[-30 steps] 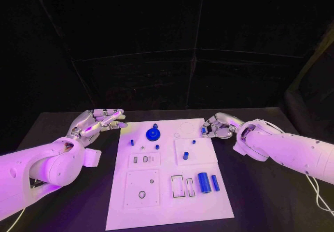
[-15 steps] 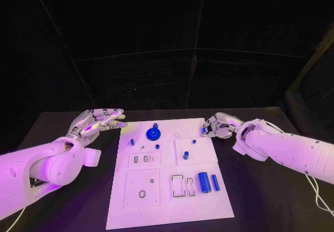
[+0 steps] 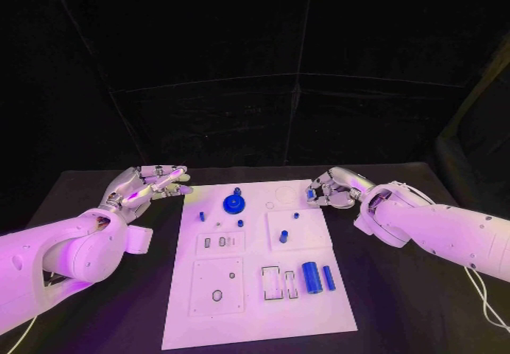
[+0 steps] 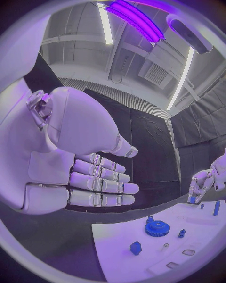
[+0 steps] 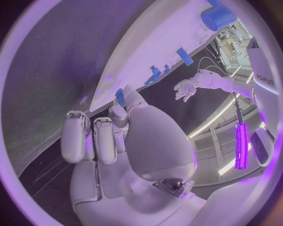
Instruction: Assemble the parts on the task board
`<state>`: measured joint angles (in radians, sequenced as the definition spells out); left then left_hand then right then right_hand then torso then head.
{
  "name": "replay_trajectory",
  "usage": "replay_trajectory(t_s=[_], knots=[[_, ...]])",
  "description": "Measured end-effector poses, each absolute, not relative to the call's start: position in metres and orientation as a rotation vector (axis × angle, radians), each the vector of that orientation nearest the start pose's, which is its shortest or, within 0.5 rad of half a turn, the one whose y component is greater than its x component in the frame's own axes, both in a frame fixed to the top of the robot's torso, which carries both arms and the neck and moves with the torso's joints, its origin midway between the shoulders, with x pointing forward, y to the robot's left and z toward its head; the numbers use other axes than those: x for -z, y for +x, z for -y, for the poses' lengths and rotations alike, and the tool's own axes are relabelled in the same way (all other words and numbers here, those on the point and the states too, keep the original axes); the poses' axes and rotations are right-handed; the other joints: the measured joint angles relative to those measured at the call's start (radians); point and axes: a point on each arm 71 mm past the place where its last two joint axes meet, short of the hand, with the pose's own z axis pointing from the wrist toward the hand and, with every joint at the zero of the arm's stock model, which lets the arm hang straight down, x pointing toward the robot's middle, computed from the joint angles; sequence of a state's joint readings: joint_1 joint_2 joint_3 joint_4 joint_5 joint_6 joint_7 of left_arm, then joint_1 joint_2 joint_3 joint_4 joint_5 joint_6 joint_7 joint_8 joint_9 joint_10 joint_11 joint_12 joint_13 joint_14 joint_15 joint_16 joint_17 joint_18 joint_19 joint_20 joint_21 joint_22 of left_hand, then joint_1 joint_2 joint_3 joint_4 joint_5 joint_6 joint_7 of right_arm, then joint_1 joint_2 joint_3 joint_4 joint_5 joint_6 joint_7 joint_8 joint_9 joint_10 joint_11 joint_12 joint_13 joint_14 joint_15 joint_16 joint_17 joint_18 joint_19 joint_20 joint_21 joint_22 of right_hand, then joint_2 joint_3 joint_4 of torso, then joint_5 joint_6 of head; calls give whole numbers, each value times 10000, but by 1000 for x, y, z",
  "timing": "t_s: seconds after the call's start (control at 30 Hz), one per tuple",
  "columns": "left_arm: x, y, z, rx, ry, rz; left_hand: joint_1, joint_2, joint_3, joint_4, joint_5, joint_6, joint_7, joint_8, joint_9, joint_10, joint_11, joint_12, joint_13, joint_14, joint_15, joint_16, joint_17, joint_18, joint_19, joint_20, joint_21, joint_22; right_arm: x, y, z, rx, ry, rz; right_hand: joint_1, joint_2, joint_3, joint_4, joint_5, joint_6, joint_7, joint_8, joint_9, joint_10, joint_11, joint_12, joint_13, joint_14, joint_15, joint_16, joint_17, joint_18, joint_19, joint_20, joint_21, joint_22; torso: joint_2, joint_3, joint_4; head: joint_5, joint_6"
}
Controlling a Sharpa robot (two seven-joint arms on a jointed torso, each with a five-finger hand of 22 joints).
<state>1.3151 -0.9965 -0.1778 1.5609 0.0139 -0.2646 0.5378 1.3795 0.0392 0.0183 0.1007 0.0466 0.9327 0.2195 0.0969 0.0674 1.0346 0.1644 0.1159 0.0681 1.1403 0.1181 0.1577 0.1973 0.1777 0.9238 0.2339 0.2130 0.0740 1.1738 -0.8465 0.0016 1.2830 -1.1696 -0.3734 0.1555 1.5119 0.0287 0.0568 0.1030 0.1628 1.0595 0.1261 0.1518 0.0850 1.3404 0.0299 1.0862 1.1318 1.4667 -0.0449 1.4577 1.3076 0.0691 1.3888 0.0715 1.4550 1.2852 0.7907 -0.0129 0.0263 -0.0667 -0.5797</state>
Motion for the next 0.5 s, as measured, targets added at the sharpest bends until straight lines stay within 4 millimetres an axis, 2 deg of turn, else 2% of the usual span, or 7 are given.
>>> replay_trajectory(t_s=[0.13, 0.27, 0.4, 0.5], knots=[[160, 479, -277, 15193, -10139, -13082, 0, 0, 0, 0, 0, 0, 0, 0, 0, 0, 0, 0, 0, 0, 0, 0, 0, 0, 0, 1, 0, 1, 183, 515, 268, -7647, 1026, -15585, -92, 92, 43, 43, -121, 2, -2, 1, 0, 0, 0, 0, 76, 0, 0, 0, 0, 0, 0, 0, 0, -1, -12, -16, 0, -2, 9], [160, 478, -277, 15209, -10141, -13096, 0, 0, 0, 0, 0, 0, 0, 0, 0, 0, 0, 0, 0, 0, 0, 0, -1, 0, -1, 1, 0, 1, 175, 507, 251, -8018, 958, -15505, -130, 130, 108, 54, -173, 2, -2, 1, -1, 0, 0, 0, 142, 0, 1, 0, -1, 1, 0, 0, 0, -1, -35, -34, 0, 23, 15], [160, 479, -274, 15251, -10126, -13133, 0, 0, 0, 0, 0, 0, 0, 0, 0, 0, 0, 0, 0, 0, 0, 1, 10, 0, -1, 1, 0, 1, 168, 500, 223, -8458, 851, -15507, -161, 158, 110, 54, -176, 2, -2, 1, -2, 0, 0, -1, 279, 1, 1, 0, -1, 1, 0, 1, 0, -2, -102, -64, 0, 105, -44], [160, 480, -270, 15301, -10105, -13174, 0, 0, 0, 0, 0, 0, 0, 0, 0, 0, 0, 0, 0, 0, 0, 0, 9, 0, -1, 1, 0, 2, 163, 492, 190, -8851, 623, -15584, -191, 180, 143, 88, -217, 2, -2, 0, -2, 18, -18, -84, 317, 1, 2, 0, -1, 2, -1, 0, 0, -2, -162, -91, 1, 200, -105]])
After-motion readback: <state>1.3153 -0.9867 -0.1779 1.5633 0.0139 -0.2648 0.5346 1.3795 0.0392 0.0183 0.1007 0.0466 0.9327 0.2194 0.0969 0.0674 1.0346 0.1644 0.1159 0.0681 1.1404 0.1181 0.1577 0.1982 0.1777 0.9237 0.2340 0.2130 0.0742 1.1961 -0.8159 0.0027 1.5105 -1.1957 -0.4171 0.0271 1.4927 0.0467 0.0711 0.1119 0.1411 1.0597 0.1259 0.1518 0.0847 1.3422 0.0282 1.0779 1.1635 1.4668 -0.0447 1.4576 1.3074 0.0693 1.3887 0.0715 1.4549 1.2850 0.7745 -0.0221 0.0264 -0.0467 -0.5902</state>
